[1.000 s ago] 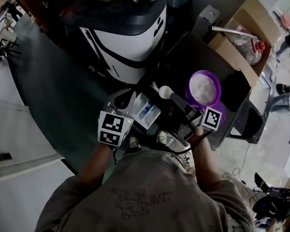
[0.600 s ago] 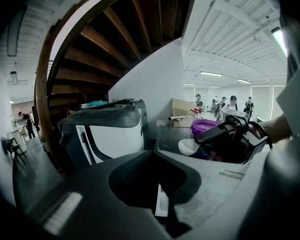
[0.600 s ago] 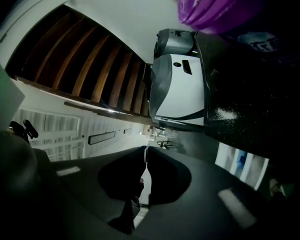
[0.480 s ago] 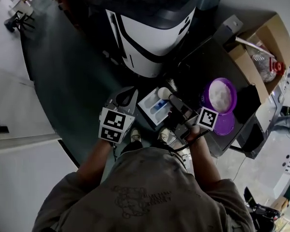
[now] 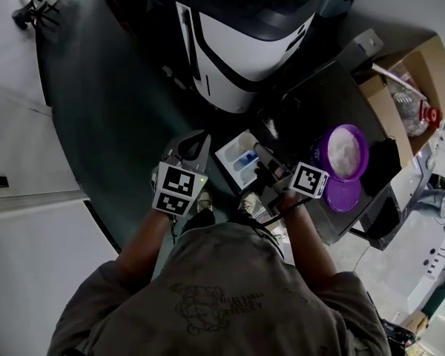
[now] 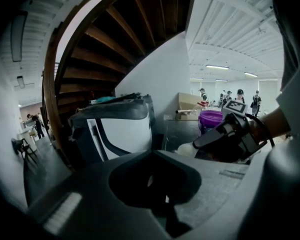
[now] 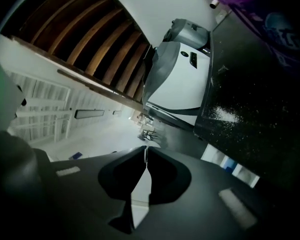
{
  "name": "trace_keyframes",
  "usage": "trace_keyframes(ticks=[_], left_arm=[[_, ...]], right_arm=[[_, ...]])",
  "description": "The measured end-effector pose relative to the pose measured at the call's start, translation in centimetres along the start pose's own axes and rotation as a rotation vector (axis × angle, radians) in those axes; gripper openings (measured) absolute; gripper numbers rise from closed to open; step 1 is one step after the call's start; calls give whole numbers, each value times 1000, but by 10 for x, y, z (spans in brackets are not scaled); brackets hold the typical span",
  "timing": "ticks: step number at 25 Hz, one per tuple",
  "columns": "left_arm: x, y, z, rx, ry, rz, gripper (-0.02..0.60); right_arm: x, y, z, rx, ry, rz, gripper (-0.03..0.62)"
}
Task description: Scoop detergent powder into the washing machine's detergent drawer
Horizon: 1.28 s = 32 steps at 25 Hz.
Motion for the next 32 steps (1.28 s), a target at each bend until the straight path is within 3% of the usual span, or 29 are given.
trace_keyframes(ticks=[3,21,32], left_arm=[[-8,1,-2,1,8,12,0],[-37,14,4,12,32,102,0],[-50,12,6,-15,41,106,0]], right_arm=[[-8,-19,-4,-114,56,108,37],[-47,-69,-41,-374,271,576,37],[-55,-91,-49,-520,329,762,37]])
Point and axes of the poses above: the fingertips, and each gripper's own axes: z backward along the fingers, y to its left, x out of its top, the point moved 3 cm from there along z, backward along the fingers, and after that the axes turned 2 degrees about y, right-handed, at the moved point
